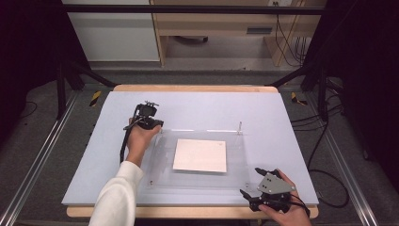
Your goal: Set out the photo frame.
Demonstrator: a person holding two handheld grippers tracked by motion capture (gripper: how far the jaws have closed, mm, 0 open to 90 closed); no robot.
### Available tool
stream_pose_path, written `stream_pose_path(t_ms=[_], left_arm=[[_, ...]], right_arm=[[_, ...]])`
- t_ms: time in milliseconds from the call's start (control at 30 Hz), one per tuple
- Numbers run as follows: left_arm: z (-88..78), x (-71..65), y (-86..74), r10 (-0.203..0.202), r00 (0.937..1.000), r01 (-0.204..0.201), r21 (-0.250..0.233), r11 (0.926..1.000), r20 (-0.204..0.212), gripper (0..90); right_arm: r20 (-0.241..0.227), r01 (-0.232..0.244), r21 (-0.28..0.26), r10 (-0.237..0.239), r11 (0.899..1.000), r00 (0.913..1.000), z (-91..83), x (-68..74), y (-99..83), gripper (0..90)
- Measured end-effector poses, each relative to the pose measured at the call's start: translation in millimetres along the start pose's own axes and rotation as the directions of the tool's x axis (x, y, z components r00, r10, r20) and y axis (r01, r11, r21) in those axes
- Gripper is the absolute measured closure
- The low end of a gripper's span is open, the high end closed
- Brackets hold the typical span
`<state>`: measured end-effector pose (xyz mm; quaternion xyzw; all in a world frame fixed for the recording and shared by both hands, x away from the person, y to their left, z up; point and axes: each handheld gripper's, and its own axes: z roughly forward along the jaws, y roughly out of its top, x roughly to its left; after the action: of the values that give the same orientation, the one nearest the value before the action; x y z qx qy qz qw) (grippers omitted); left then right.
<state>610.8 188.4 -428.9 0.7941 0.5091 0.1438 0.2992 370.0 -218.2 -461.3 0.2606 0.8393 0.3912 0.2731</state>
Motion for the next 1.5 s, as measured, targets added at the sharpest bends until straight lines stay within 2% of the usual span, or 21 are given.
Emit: stream_pose_path(t_ms=[100, 167, 467, 600, 767, 933, 1100, 1167, 1333, 1500], left_arm=[[0.4, 0.9, 1.1, -0.007, 1.0000, 0.007, 0.007, 0.9999, 0.003, 85.1], [1.0, 0.8, 2.0, -0.009, 0.9999, 0.009, 0.011, 0.9999, 0.004, 85.1], [3.0, 4.2, 3.4, -0.018, 0.9995, 0.018, 0.011, 0.9998, 0.024, 85.0], [3.2, 4.2, 3.3, -0.019, 0.9995, 0.018, 0.013, 0.9998, 0.026, 85.0], [3.5, 4.5, 3.0, -0.016, 0.9995, 0.015, 0.015, 0.9998, 0.028, 84.9], [4.0, 4.5, 2.9, -0.011, 0.9995, 0.011, 0.013, 0.9999, 0.028, 84.8], [4.0, 4.8, 2.7, -0.001, 0.9995, 0.001, 0.013, 0.9999, 0.032, 84.7], [4.1, 5.1, 2.8, 0.004, 0.9994, -0.004, 0.014, 0.9999, 0.035, 84.7], [3.8, 4.2, 2.5, 0.011, 0.9995, -0.012, 0.014, 0.9998, 0.028, 84.6], [3.0, 3.8, 0.3, 0.013, 0.9996, -0.013, -0.002, 0.9999, 0.025, 83.8]], right_arm=[[-0.010, 0.033, 0.031, -0.032, 0.999, 0.9994, 4.5, 3.8, -1.4, 14.3], [-0.001, 0.059, 0.051, -0.059, 0.997, 0.9983, 6.7, 5.7, -2.7, 14.4], [0.016, 0.103, 0.085, -0.104, 0.991, 0.9944, 13.9, 7.0, -4.1, 19.2], [0.035, 0.110, 0.069, -0.112, 0.992, 0.9931, 17.0, 6.2, -2.5, 24.0], [0.038, 0.161, 0.090, -0.165, 0.983, 0.9856, 23.2, 8.0, -3.6, 31.8], [0.046, 0.194, 0.069, -0.198, 0.978, 0.9792, 24.1, 9.5, -1.8, 34.8], [0.043, 0.214, 0.069, -0.217, 0.974, 0.9753, 25.2, 10.5, -1.7, 37.0], [0.040, 0.235, 0.066, -0.238, 0.970, 0.9704, 25.3, 12.3, -0.7, 38.9], [0.045, 0.239, 0.060, -0.242, 0.969, 0.9693, 24.5, 14.0, 1.1, 41.4], [0.053, 0.266, 0.059, -0.269, 0.962, 0.9616, 22.8, 16.4, 3.2, 45.4]])
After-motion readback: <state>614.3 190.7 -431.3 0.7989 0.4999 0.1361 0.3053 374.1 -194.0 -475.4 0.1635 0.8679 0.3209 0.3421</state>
